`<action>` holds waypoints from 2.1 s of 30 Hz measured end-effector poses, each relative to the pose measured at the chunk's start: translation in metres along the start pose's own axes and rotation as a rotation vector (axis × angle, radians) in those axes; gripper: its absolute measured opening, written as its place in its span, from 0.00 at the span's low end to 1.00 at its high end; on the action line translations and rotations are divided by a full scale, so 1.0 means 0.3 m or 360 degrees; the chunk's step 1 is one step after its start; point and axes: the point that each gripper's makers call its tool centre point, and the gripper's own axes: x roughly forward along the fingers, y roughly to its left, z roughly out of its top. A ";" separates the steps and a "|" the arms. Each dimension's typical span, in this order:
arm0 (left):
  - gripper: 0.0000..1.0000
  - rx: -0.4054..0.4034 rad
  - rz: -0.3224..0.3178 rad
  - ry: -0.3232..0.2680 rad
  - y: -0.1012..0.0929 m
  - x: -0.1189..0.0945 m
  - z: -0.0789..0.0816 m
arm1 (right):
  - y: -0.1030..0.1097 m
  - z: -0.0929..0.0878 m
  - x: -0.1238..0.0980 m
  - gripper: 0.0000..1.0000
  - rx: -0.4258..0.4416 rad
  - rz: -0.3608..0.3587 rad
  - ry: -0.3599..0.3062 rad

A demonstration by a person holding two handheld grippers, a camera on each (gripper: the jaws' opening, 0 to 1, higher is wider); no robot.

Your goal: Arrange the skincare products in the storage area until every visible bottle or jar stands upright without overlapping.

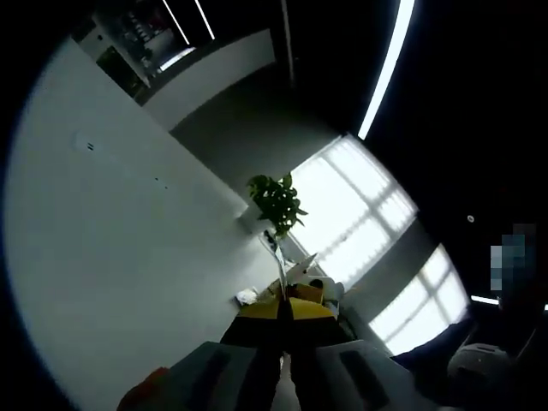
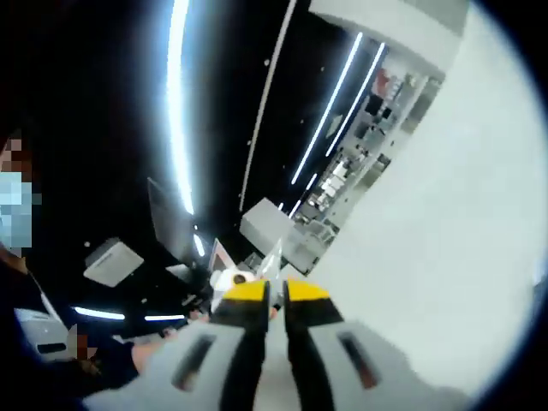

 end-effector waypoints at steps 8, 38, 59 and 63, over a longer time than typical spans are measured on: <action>0.00 -0.0040 0.0023 0.0038 0.020 0.017 -0.035 | 0.075 -0.024 -0.077 0.24 -0.0531 -0.0050 0.0275; 0.00 -0.0363 0.0115 0.0201 0.087 0.147 -0.176 | 0.006 -0.115 -0.377 1.00 -0.1074 -0.0340 0.0750; 0.00 -0.0552 0.0161 0.0335 0.126 0.333 -0.292 | 0.046 -0.184 -0.529 1.00 -0.1008 -0.0358 0.0827; 0.00 -0.0558 0.0190 0.0375 0.135 0.353 -0.312 | 0.057 -0.191 -0.531 1.00 -0.1028 -0.0337 0.0829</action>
